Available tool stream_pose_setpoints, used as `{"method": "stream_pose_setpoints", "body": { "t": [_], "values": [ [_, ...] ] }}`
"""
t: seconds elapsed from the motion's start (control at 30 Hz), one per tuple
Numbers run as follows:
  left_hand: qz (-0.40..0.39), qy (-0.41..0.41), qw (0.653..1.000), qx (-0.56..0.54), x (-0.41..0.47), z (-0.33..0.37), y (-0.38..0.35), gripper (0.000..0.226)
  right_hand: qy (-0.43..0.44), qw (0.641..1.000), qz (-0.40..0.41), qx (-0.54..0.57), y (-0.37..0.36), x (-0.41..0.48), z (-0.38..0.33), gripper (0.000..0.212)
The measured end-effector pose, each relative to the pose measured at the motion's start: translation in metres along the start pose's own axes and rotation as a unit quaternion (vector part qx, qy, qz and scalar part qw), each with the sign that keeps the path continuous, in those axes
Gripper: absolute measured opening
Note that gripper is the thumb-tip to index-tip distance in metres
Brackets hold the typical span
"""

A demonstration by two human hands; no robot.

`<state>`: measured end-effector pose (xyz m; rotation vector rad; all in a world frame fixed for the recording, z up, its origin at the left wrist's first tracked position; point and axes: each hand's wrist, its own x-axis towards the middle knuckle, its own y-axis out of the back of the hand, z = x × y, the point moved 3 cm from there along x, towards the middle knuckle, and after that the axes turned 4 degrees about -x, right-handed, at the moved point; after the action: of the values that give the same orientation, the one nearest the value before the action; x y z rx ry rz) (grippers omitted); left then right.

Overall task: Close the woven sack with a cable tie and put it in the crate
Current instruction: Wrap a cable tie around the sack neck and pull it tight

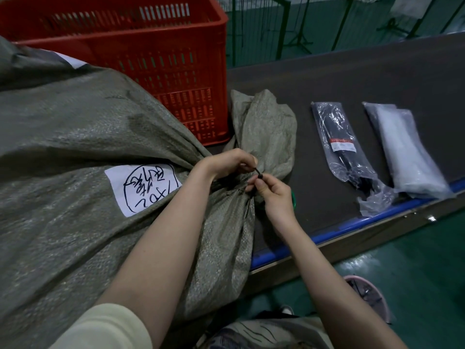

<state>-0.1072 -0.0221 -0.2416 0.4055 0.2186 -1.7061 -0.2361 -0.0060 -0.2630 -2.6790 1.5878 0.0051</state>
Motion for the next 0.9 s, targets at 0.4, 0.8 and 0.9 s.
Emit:
{"method": "stream_pose_setpoints", "body": {
  "t": [0.4,0.8,0.9],
  "values": [
    [-0.037,0.027,0.999,-0.019,-0.001,-0.003,-0.003,0.025,-0.031,0.998,-0.049,0.015,-0.003,0.001,-0.004,0.034],
    [-0.09,0.045,0.995,0.008,-0.009,-0.002,-0.009,0.014,-0.15,0.984,-0.083,0.056,-0.001,0.001,0.0,0.03],
    [-0.052,0.046,0.998,0.006,-0.004,-0.005,-0.009,0.01,-0.206,0.969,-0.043,0.129,0.004,0.001,0.006,0.023]
  ]
}}
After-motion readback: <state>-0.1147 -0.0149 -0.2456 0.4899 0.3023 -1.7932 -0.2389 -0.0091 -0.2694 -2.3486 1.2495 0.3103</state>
